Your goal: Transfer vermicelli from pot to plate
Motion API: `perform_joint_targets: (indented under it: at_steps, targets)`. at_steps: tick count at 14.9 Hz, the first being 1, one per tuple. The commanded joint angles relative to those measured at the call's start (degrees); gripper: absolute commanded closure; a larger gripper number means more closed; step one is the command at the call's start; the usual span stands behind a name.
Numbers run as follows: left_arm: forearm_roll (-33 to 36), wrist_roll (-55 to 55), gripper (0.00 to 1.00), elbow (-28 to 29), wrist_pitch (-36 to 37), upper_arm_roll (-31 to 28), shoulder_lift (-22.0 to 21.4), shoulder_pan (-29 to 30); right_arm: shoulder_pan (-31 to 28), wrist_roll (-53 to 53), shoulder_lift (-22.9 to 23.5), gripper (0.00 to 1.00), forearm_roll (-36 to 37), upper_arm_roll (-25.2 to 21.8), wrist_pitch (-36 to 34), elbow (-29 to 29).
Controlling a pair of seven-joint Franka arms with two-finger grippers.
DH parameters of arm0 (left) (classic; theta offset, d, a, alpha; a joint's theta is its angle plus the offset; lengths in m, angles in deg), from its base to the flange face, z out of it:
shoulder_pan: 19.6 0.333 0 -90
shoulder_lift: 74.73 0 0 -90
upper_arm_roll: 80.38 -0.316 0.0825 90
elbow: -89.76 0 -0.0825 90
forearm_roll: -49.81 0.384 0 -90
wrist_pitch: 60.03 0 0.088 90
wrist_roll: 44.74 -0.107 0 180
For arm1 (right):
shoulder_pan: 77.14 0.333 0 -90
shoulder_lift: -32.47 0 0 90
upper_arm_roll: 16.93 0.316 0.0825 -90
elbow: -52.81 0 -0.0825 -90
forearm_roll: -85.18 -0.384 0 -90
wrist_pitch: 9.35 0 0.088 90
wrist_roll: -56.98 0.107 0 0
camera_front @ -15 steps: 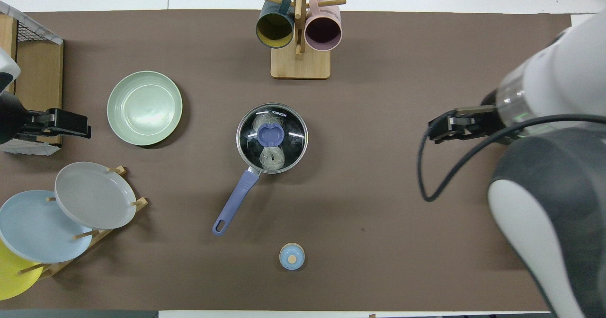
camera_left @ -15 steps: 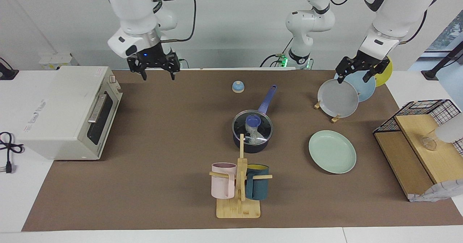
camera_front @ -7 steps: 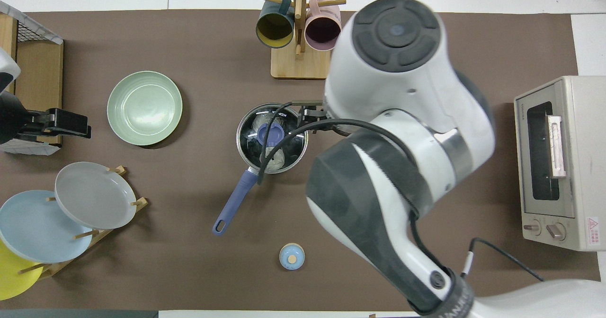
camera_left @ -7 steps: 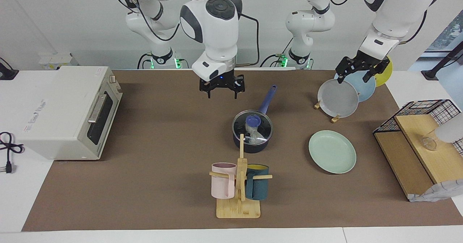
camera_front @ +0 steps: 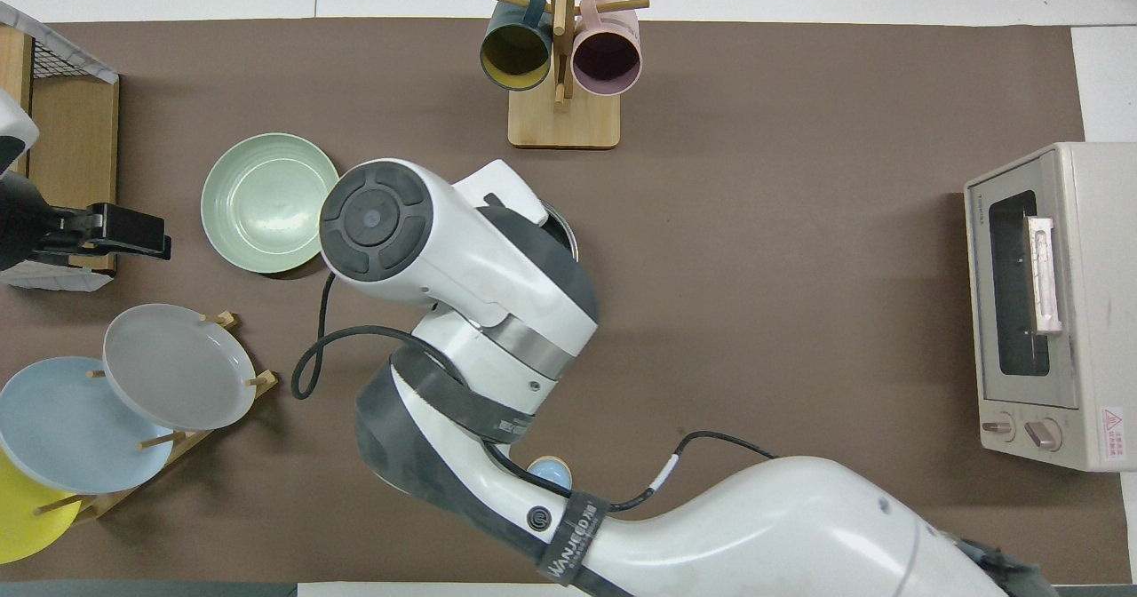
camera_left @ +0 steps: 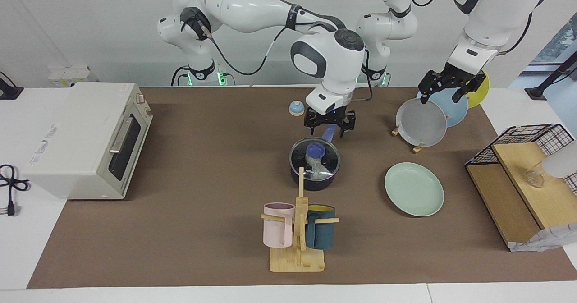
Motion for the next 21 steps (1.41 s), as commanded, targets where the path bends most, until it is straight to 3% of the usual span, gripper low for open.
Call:
perform_joint_targets:
  at_steps: [1, 6, 10, 15, 21]
  targets:
    - [0.5, -0.2, 0.0, 0.9, -0.4, -0.3, -1.1, -0.5, -1.6, -0.2, 1.8, 0.0, 1.3, 0.3, 0.2, -2.7]
    - [0.5, -0.3, 0.0, 0.9, -0.5, -0.3, -1.1, -0.3, -2.8, -2.5, 1.7, 0.0, 3.1, 0.3, 0.0, -2.2]
    - [0.5, -0.2, 0.0, 0.9, -0.5, -0.3, -1.1, -0.3, -3.8, -4.9, 0.1, 0.0, 2.8, 0.4, 1.8, 2.6]
    - [0.5, -0.2, 0.0, 0.9, -0.5, -0.3, -1.1, -0.3, -5.3, -6.2, -0.2, 0.0, 2.5, 0.8, 3.5, 4.4]
    - [0.5, -0.2, 0.0, 0.9, -0.5, -0.3, -1.1, -0.3, -6.2, -6.2, -1.3, 0.22, 1.9, 1.1, 6.2, 7.9]
